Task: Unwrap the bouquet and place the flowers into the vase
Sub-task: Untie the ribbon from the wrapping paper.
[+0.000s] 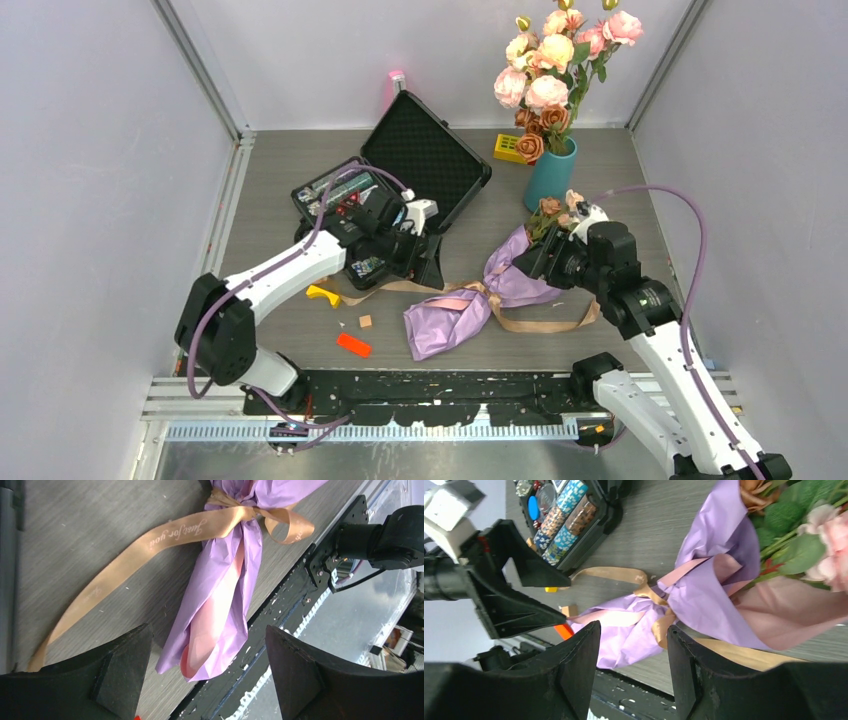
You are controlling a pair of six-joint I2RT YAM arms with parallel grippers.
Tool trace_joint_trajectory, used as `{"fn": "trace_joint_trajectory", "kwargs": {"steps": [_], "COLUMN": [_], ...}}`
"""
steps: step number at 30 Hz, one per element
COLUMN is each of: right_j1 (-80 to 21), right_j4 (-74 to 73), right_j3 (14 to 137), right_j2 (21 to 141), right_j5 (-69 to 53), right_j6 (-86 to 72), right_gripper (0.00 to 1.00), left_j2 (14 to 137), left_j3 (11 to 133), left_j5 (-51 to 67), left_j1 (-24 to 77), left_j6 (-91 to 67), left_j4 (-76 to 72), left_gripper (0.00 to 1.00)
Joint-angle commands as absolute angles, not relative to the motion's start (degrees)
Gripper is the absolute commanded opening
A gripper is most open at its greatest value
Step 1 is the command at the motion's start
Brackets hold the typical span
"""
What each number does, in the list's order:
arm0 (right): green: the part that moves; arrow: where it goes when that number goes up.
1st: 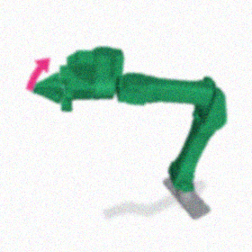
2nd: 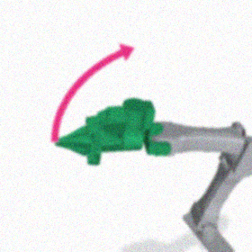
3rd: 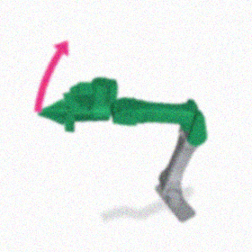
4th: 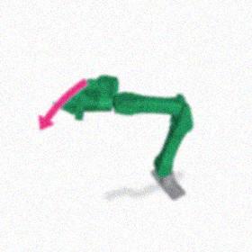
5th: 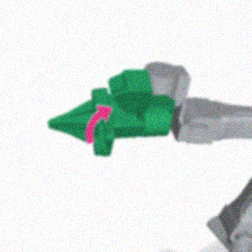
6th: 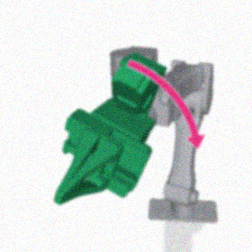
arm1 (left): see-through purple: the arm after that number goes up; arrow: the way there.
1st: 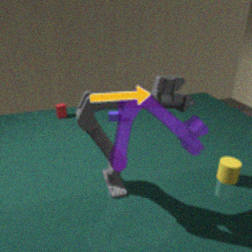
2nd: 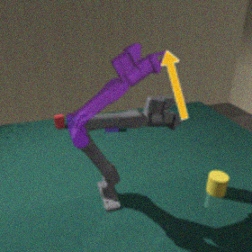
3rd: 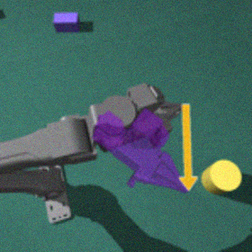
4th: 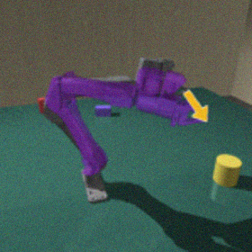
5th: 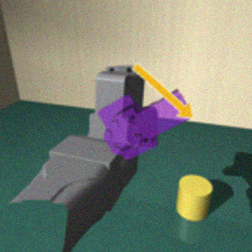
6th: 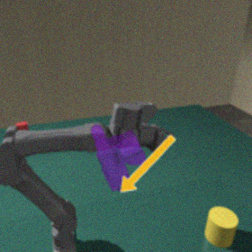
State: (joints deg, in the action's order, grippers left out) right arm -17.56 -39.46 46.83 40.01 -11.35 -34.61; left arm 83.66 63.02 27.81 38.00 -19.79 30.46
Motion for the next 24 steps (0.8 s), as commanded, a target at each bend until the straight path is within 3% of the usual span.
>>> {"fn": "trace_joint_trajectory", "kwargs": {"steps": [1, 10, 15, 24], "right_j1": [-18.62, -25.72, -35.04, -40.94], "right_j4": [-31.94, -29.39, -29.06, -27.38], "right_j3": [43.92, 41.84, 43.05, 40.13], "right_j2": [39.77, 46.41, 52.33, 55.67], "right_j5": [-17.17, -12.42, -4.20, 3.95], "right_j6": [-38.95, -39.56, -41.19, -44.70], "right_gripper": [0.57, 0.56, 0.40, 0.39], "left_j2": [85.12, 86.71, 87.53, 89.78], "left_j3": [62.07, 62.78, 63.25, 63.58], "left_j5": [32.92, 33.05, 32.75, 31.82], "left_j1": [38.47, 38.41, 38.41, 39.30], "left_j6": [-20.45, -18.68, -18.37, -18.02], "left_j4": [25.99, 28.83, 30.31, 31.96], "left_gripper": [0.85, 0.85, 0.85, 0.80]}}
